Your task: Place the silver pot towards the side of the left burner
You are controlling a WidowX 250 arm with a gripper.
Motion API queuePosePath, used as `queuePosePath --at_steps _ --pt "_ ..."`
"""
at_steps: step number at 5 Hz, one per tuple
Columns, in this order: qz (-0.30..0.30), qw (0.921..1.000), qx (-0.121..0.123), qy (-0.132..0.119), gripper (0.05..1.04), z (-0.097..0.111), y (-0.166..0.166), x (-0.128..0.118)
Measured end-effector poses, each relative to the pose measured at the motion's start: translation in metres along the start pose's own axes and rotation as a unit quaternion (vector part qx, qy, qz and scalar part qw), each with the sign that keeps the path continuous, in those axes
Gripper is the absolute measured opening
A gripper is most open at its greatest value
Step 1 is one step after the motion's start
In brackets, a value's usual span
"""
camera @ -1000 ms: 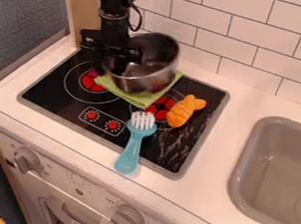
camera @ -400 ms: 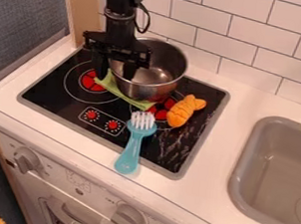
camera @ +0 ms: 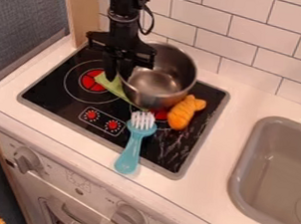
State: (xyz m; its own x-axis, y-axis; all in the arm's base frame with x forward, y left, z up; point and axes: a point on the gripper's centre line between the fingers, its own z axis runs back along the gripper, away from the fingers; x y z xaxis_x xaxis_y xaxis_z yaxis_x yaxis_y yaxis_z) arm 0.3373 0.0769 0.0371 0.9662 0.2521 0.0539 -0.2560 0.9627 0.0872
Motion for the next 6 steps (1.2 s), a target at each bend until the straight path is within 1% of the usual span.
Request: queuePosePath --at_steps 1,2,3,4,5,6 --pt "-0.003 1.0000 -0.002 -0.005 0.087 0.010 -0.003 -0.004" --pt "0.009 0.9991 -0.012 -0.040 0.082 0.046 0.000 -0.011" --pt "0.051 0.9974 0.000 -0.050 0.082 0.069 0.031 -0.039" --pt "0.107 0.9940 0.006 -0.018 0.081 0.055 0.079 -0.072" --pt "0.174 0.9848 -0.003 -0.005 0.081 0.030 0.130 -0.096" --pt "0.197 0.9802 0.009 0.017 0.081 0.005 0.153 -0.101"
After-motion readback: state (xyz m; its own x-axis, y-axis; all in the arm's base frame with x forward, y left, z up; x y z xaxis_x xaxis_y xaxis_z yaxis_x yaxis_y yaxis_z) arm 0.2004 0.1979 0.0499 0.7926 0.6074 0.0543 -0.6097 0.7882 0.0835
